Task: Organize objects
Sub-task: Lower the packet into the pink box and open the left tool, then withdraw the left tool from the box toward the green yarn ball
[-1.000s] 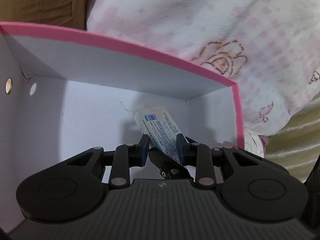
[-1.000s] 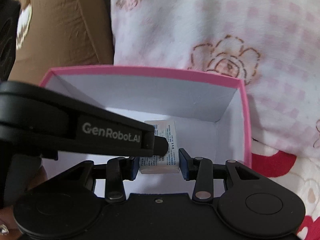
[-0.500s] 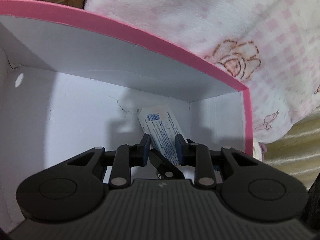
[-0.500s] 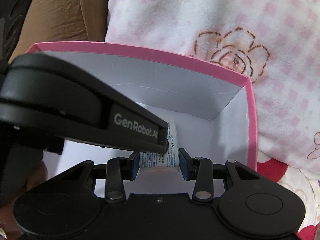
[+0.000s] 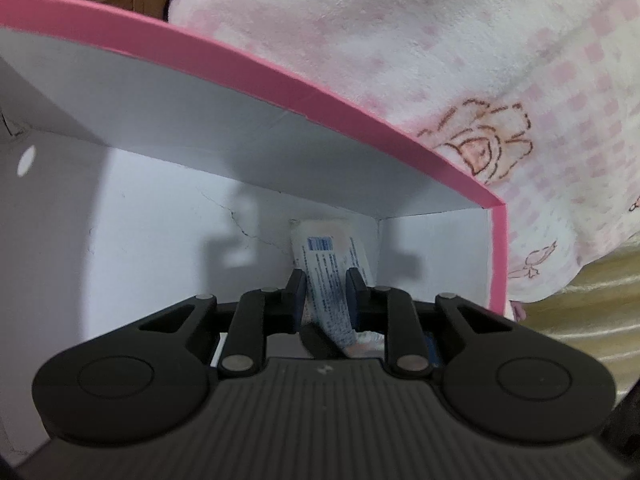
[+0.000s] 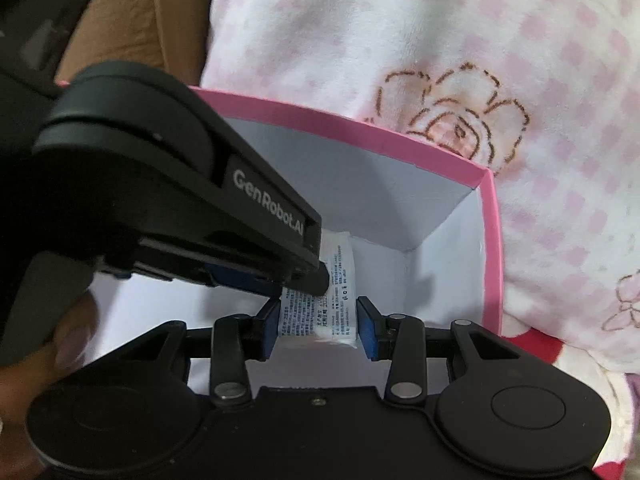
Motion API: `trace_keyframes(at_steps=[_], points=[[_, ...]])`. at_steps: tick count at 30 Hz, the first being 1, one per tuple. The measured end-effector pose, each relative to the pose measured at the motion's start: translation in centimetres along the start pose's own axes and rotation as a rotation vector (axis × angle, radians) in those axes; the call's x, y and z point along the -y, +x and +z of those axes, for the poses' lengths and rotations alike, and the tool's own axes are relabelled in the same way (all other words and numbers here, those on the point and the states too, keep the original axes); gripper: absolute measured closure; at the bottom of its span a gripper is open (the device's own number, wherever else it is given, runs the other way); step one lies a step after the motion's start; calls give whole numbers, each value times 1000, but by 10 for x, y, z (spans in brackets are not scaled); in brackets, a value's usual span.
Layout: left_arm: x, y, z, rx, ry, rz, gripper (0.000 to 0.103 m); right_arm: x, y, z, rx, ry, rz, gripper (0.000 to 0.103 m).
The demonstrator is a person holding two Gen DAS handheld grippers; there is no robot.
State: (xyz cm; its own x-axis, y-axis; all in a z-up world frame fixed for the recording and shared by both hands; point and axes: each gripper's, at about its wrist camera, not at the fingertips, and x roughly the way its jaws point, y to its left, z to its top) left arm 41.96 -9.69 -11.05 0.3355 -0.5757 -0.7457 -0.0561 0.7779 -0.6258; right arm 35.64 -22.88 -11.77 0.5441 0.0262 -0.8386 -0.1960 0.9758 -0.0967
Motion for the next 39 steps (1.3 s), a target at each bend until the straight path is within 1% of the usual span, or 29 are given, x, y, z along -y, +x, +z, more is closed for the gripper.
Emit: trace_keyframes(at_steps=[2,4,6,10,11,13,15,17,18,20,21,22,23,24,25,27,28,29,30,32,34,36,37,39], points=[[4,2,-1,-9,5,9,83,-1,-9,-7,0,-11,26,56],[8,4,-4,-13,16,25,84,-8,-16,-15,-6,-61,3,57],[11,6,-7,-5,27,45,84,-13,-27,-23,23,-87,-10,57],[21,2,-12,4,43,53,84,-3,-45,-37,56,-7,19,58],[24,-3,-13,13,53,53,84,0,-49,-40,61,12,33,58],[30,-13,-16,32,77,56,84,8,-60,-50,84,49,88,58],[36,-25,-20,38,90,52,84,11,-68,-58,89,55,113,58],[37,-36,-24,27,72,22,84,10,-75,-65,99,41,118,58],[42,-38,-20,28,65,18,84,10,-79,-68,102,40,119,57],[43,-61,-28,52,90,28,84,9,-88,-73,109,52,134,57],[40,-72,-28,63,107,37,84,22,-88,-71,113,58,144,57],[45,-81,-32,72,131,45,84,17,-92,-76,116,63,151,57],[36,-89,-30,77,149,49,83,20,-93,-71,120,66,157,57],[37,-99,-37,81,166,56,83,23,-97,-69,125,68,163,57],[35,-116,-51,84,187,67,83,21,-95,-55,131,71,167,56],[43,-131,-64,85,233,95,82,13,-109,-55,140,79,180,55],[45,-140,-73,81,263,114,80,8,-124,-59,145,81,189,55],[48,-147,-79,76,291,126,79,8,-129,-63,149,83,194,55],[51,-154,-84,75,307,133,77,10,-129,-64,153,83,193,54],[54,-165,-95,81,322,141,75,6,-142,-67,164,67,189,54],[58,-179,-106,88,334,143,69,1,-155,-69,177,47,184,50],[62,-188,-114,94,349,155,63,0,-164,-68,188,38,169,42],[63,-194,-118,99,359,161,62,-1,-165,-68,190,40,163,39],[65,-206,-126,110,379,166,57,-2,-169,-71,190,55,155,28]])
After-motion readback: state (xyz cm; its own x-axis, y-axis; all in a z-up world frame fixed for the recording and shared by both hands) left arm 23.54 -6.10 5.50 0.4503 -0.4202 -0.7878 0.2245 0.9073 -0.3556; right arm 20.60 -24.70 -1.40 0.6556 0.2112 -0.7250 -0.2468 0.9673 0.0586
